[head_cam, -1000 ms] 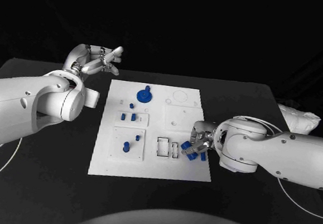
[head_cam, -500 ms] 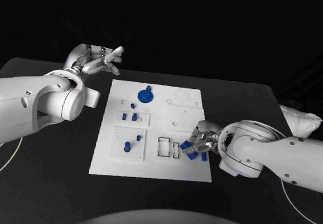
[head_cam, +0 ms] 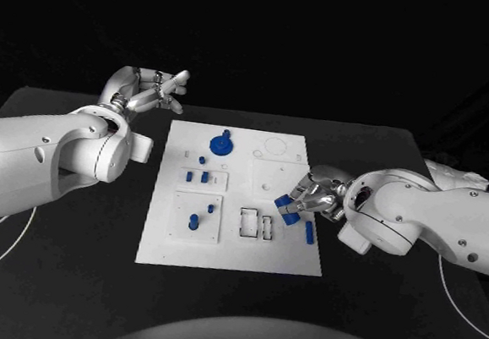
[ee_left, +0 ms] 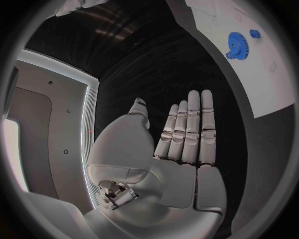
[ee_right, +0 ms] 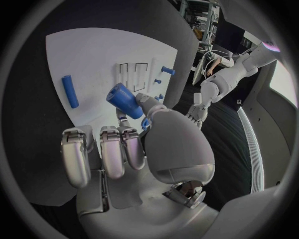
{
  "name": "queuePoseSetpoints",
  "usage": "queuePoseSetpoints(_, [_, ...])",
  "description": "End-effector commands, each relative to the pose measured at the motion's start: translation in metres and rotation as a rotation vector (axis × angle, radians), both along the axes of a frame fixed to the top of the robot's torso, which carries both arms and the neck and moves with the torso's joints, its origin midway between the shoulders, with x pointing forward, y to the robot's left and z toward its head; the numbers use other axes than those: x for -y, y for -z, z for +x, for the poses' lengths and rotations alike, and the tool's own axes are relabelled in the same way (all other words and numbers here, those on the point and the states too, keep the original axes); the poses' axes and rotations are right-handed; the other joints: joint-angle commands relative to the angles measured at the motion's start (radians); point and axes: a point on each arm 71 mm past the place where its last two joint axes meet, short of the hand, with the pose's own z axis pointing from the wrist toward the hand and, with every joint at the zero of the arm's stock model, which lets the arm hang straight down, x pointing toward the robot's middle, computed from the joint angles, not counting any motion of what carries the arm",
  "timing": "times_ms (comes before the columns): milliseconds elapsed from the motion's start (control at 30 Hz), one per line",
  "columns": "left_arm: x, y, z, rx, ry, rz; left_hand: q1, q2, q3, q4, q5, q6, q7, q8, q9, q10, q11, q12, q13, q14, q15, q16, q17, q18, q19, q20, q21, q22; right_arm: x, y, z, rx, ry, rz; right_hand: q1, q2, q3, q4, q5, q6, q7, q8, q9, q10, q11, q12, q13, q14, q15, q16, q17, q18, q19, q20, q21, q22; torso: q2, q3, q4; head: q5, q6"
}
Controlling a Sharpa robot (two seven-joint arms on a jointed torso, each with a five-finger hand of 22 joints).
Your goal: Assemble the parts on the task board
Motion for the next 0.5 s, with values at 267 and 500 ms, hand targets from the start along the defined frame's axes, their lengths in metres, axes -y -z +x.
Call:
queuePoseSetpoints(267, [0.004,-0.001,0.000,0.000,0.018,-0.009,0.002,0.009,-0.006,0.002,0.007,-0.007,0.002,-0.005,0.001,-0.006,0.002,0.003,-0.001,0.004,-0.001,-0.002,-0.001,0.011,0.008,0.001,-0.004,-0.001,-0.003,0.007,-0.003,-0.214,0.087,0.232,0.017,0.034,0.009,0.003,-0.012,0.078,-0.058,-0.021,-0.017,0.107,-0.006,0.004,0.263,0.104,-0.005,0.004,0.263,-0.007,0.105,-0.002,0.005,0.263,-0.001,-0.0005,0.0000,0.002,0.000])
queuePoseSetpoints(500, [0.005,-0.001,0.000,0.000,0.020,-0.009,0.002,0.009,-0.006,0.002,0.007,-0.007,0.002,-0.005,0.001,-0.006,0.002,0.003,-0.001,0.004,-0.001,-0.002,-0.001,0.011,0.008,0.001,-0.004,-0.001,-0.013,0.018,-0.003,-0.309,0.114,0.275,-0.026,0.030,-0.008,0.034,-0.017,0.090,-0.059,-0.036,-0.033,0.107,-0.006,0.004,0.263,0.104,-0.005,0.004,0.263,-0.007,0.105,-0.002,0.005,0.263,-0.001,0.0003,0.0008,0.005,0.000])
